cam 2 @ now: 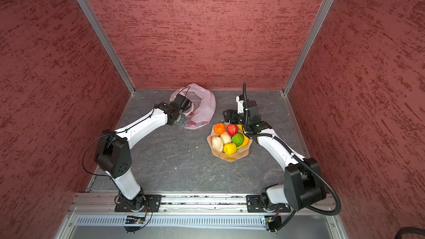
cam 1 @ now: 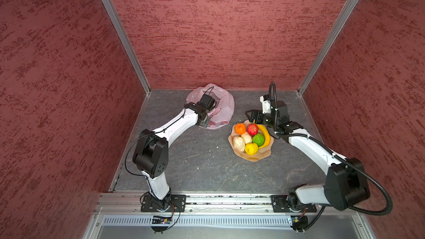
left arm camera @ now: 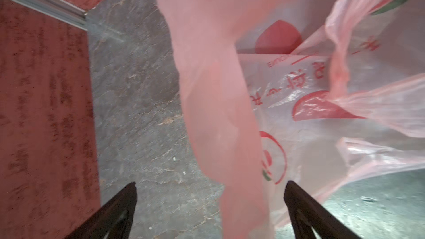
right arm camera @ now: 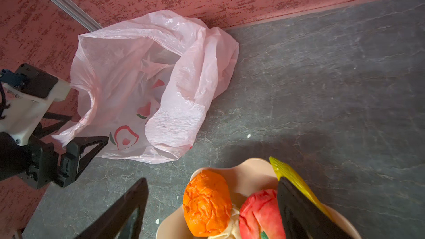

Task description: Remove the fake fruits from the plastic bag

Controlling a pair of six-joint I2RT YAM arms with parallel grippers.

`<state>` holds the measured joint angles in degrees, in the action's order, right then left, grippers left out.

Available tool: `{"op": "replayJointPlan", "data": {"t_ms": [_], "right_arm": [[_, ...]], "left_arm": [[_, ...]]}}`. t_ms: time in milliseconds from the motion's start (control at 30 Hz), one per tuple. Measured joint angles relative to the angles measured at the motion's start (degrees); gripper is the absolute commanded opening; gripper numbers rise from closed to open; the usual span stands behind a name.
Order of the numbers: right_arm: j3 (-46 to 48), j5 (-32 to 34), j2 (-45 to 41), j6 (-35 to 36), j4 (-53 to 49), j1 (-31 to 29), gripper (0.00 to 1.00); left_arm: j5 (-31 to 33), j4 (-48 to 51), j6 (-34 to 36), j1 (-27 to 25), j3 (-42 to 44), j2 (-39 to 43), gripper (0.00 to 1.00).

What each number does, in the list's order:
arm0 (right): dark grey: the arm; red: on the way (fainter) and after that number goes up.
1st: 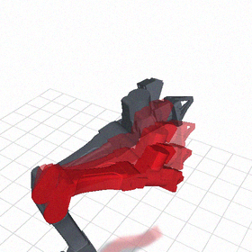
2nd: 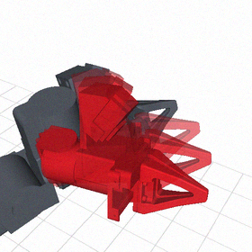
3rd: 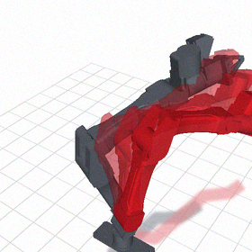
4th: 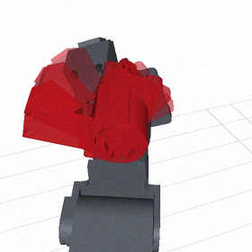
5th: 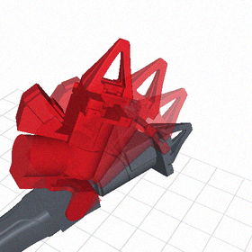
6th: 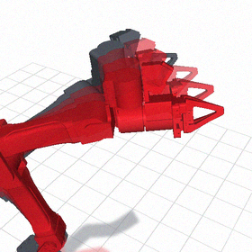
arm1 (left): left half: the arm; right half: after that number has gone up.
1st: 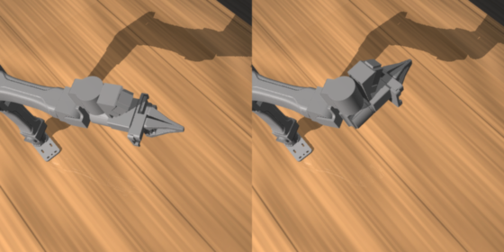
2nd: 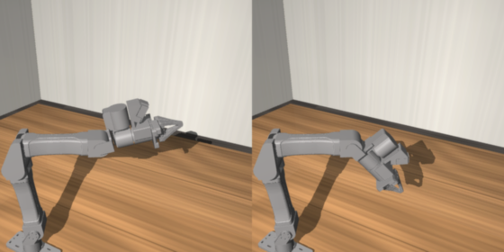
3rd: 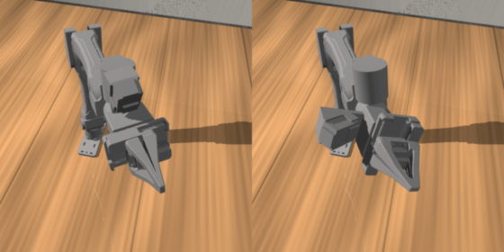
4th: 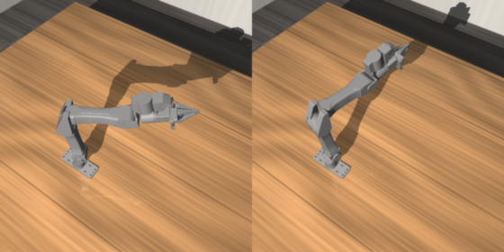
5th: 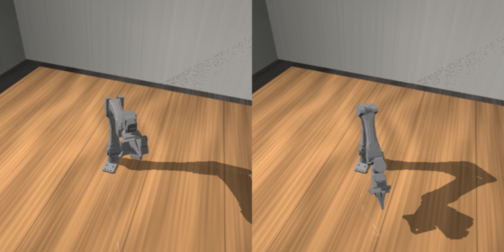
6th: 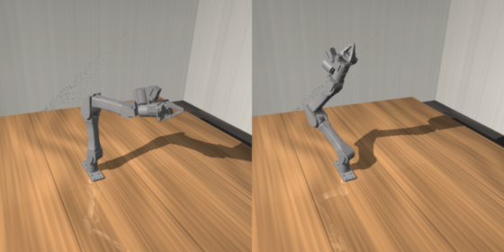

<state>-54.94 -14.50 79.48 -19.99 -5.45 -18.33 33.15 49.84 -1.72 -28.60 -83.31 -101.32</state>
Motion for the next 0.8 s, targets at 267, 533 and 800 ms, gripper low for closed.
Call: {"op": "replayJointPlan", "data": {"t_ms": [267,533,800], "right_arm": [[0.0,-0.2,0.3,-0.2,-0.1,-1.1,0.89],[0.0,0.0,-1.6,0.0,-0.9,-1.1,0.91],[0.0,0.2,-2.4,0.3,-1.7,-1.1,0.92]], "left_arm": [[7.7,1.3,1.2,-1.0,-2.4,-4.3,1.0],[-9.8,-7.3,3.1,-1.4,6.4,7.4,1.0],[-26.0,-12.2,3.7,0.2,9.4,16.1,1.0]]}}
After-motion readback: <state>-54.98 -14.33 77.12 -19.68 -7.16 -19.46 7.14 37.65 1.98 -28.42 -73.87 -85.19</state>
